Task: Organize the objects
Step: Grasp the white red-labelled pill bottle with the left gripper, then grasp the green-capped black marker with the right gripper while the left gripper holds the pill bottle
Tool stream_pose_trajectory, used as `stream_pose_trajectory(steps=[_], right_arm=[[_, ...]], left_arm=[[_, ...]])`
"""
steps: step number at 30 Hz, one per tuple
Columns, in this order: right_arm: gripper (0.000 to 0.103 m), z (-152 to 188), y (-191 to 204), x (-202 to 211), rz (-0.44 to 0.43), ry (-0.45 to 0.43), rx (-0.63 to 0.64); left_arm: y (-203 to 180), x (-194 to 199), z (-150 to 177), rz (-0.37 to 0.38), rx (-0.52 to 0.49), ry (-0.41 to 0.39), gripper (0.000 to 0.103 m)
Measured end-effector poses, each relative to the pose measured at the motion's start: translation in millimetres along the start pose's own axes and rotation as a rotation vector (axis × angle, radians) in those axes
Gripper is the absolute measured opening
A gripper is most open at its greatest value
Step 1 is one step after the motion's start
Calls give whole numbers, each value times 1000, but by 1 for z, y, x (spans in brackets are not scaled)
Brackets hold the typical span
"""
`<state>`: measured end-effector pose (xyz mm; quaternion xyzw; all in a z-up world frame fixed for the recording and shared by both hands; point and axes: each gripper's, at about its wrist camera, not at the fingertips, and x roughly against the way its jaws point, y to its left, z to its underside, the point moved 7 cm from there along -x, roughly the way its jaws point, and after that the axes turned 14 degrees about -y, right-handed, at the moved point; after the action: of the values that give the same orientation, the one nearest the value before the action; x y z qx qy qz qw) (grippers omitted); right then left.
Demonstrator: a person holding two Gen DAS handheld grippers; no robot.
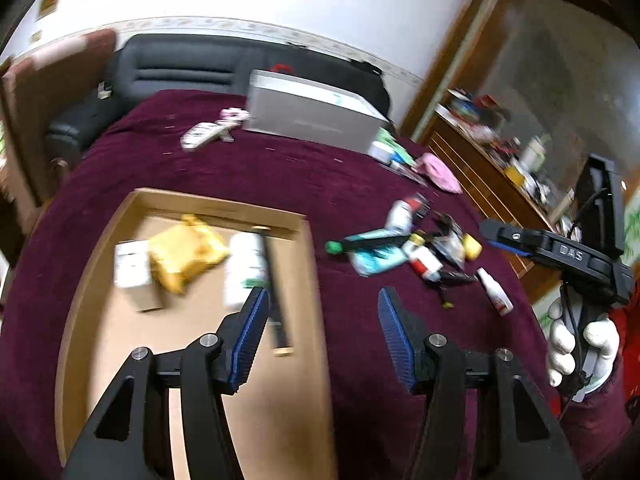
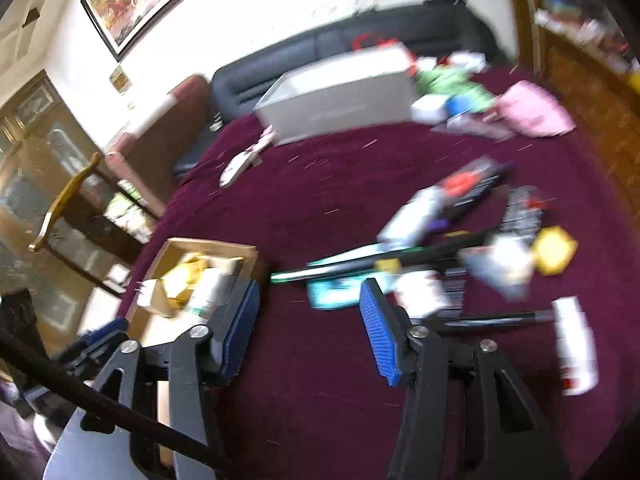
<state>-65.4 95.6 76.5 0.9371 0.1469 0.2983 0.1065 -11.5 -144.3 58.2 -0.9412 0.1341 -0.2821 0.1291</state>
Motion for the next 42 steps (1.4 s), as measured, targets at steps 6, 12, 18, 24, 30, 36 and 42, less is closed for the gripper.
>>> stream_pose_trajectory(steps=[6, 12, 18, 24, 30, 36, 42], right_arm=[[71, 16, -8, 27, 145, -74, 222], [71, 25, 53, 39, 60, -116, 399], [71, 15, -41, 40, 206, -105, 277], [71, 25, -162, 57, 314, -128, -21], [71, 37, -202, 48, 311, -165, -176], [71, 46, -209, 37, 278, -157, -221], [71, 49, -212, 33, 254, -158, -238]], left_arm=[[-62, -17, 3, -224, -316, -114, 51], [-82, -26, 13, -272, -386, -78, 51], [-98, -46, 21, -88, -252, 1, 51], [-119, -102, 37, 27, -103, 97, 50], [-136, -161, 37, 15, -10, 154, 50], [-142, -210, 36, -81, -1, 204, 50], [-151, -225, 40, -122, -144, 192, 29]])
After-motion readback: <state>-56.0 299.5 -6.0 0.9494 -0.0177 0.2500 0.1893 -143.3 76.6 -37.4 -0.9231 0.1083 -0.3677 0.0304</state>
